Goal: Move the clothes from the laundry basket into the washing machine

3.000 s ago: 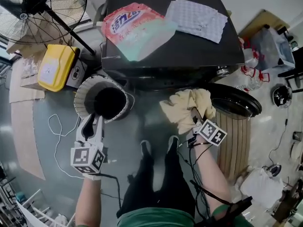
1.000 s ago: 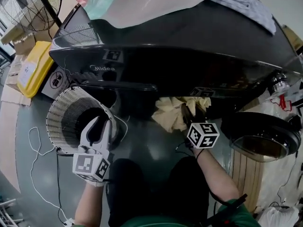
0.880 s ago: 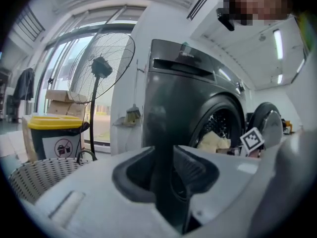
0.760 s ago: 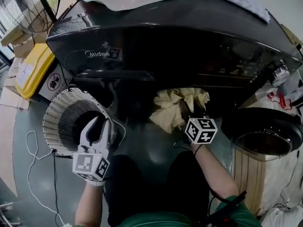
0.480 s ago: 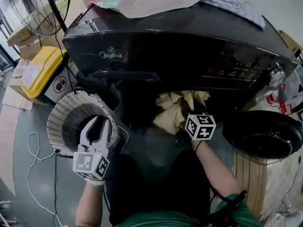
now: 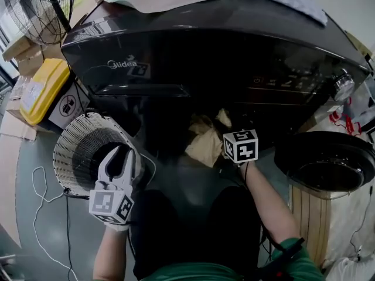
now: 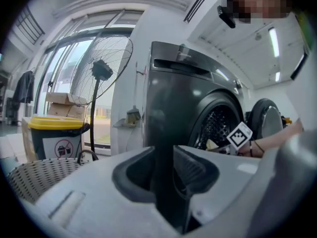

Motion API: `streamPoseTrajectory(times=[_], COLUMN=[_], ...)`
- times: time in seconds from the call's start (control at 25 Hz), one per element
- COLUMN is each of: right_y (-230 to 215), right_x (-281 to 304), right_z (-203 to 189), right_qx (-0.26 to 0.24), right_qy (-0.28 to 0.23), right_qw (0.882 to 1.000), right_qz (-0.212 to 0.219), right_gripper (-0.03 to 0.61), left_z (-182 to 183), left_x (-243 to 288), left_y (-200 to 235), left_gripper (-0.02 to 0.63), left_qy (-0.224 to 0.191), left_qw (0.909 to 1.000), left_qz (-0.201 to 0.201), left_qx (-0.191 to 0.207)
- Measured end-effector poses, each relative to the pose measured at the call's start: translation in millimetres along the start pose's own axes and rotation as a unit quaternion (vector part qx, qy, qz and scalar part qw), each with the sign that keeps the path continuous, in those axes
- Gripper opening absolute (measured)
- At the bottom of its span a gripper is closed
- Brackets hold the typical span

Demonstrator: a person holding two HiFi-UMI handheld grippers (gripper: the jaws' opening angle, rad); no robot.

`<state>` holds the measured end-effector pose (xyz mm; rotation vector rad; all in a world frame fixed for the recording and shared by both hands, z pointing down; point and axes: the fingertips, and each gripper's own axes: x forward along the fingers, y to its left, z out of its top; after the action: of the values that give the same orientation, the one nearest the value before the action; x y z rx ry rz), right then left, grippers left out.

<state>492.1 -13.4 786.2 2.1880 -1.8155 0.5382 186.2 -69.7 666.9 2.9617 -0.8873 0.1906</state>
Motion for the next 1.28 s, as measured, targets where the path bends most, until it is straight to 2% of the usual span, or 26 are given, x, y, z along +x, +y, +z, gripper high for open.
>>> streamPoseTrajectory(times=[0.28, 0.36, 0.44, 0.6, 0.68, 0.76, 0.88, 1.0, 1.04, 1.08, 1.2, 1.28], right_y=[-9, -11, -4, 35, 55, 65, 61, 44, 38, 32, 22, 12], right_x=[-48, -66, -80, -83, -73, -57, -35, -21, -18, -15, -11, -10], right_z=[15, 23, 25, -5, -32, -62, -93, -95, -93, -91, -78, -62], right_qx=[0.021, 0.013, -0.015, -0.101, -0.149, -0.196, -0.234, -0.276, -0.287, -0.287, -0.219, -0.178], right_qy=[-0.065, -0.085, -0.089, -0.038, 0.009, 0.064, 0.119, 0.124, 0.123, 0.122, 0.118, 0.104], right_qw=[0.997, 0.996, 0.996, 0.993, 0.987, 0.975, 0.963, 0.953, 0.950, 0.950, 0.969, 0.978], right_qz=[-0.017, -0.021, -0.014, 0.038, 0.064, 0.078, 0.066, 0.024, 0.011, 0.003, 0.009, 0.000], right_gripper=[0.311, 0.311, 0.310, 0.310, 0.315, 0.362, 0.385, 0.377, 0.330, 0.229, 0.130, 0.109], left_z=[-9, -9, -9, -16, -19, -23, -25, -22, -21, -21, -18, -15], left_x=[9, 11, 14, 19, 21, 22, 18, 13, 11, 8, 1, -4], left_y=[-12, -11, -10, -12, -14, -16, -15, -9, -6, -4, 2, 6], left_gripper=[0.115, 0.115, 0.115, 0.115, 0.115, 0.115, 0.115, 0.115, 0.115, 0.115, 0.110, 0.110], left_qy=[0.004, 0.004, 0.003, 0.008, 0.010, 0.015, 0.018, 0.017, 0.016, 0.015, 0.011, 0.010], left_qw=[0.9998, 0.9998, 0.9997, 0.9996, 0.9994, 0.9992, 0.9991, 0.9994, 0.9995, 0.9995, 0.9997, 0.9998], left_qz=[-0.019, -0.022, -0.023, -0.028, -0.032, -0.036, -0.036, -0.029, -0.025, -0.021, -0.010, -0.003], left_qx=[0.002, -0.002, -0.004, -0.007, -0.009, -0.010, -0.011, -0.013, -0.015, -0.017, -0.018, -0.016])
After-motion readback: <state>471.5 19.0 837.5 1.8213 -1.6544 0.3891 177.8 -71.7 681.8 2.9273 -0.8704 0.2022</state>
